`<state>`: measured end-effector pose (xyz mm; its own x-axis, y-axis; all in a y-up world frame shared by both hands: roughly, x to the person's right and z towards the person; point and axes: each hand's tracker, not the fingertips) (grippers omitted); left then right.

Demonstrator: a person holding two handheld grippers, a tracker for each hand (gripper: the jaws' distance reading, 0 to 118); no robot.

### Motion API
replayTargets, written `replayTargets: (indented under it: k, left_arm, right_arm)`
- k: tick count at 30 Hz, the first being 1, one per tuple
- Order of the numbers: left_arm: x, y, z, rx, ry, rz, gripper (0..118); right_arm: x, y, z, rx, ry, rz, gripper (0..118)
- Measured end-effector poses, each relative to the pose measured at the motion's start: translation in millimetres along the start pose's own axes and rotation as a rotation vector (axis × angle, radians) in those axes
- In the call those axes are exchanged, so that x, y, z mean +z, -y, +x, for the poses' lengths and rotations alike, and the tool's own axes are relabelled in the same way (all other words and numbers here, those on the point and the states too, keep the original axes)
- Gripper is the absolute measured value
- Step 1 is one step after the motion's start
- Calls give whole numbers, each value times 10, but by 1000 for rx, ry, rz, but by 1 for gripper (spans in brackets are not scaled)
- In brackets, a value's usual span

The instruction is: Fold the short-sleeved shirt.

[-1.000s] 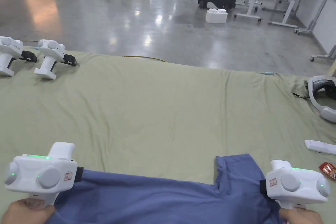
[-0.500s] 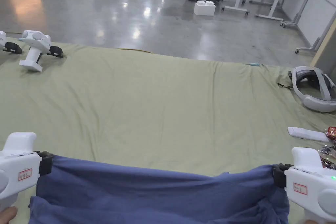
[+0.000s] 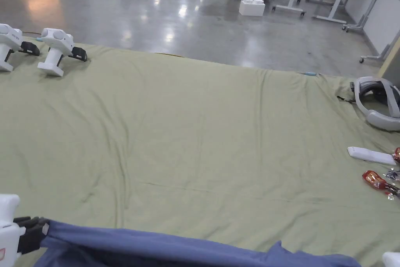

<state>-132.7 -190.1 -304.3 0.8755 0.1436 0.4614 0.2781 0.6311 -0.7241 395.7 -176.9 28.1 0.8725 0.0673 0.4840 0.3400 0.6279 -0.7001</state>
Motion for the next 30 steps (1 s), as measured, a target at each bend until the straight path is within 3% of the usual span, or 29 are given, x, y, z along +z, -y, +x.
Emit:
replayTargets:
  k: [13, 15, 17, 23, 30]
  left_arm:
    - [-256, 505, 114, 56, -50, -145, 14]
    - [-192, 459, 146, 58, -55, -141, 30]
    - [-144, 386, 189, 19, -92, -116, 67]
    - [38, 105, 410, -5, -83, 10, 68]
    - [187, -242, 1024, -89, -98, 288, 64]
  right_arm:
    - [-517, 492, -111, 29, 69, -167, 9]
    - [-461, 457, -123, 24, 82, -162, 37]
    - [-366, 384, -146, 34, 115, -124, 71]
    - [-30, 24, -308, 18, 77, 139, 71]
    - [108, -392, -894, 30, 66, 502, 67]
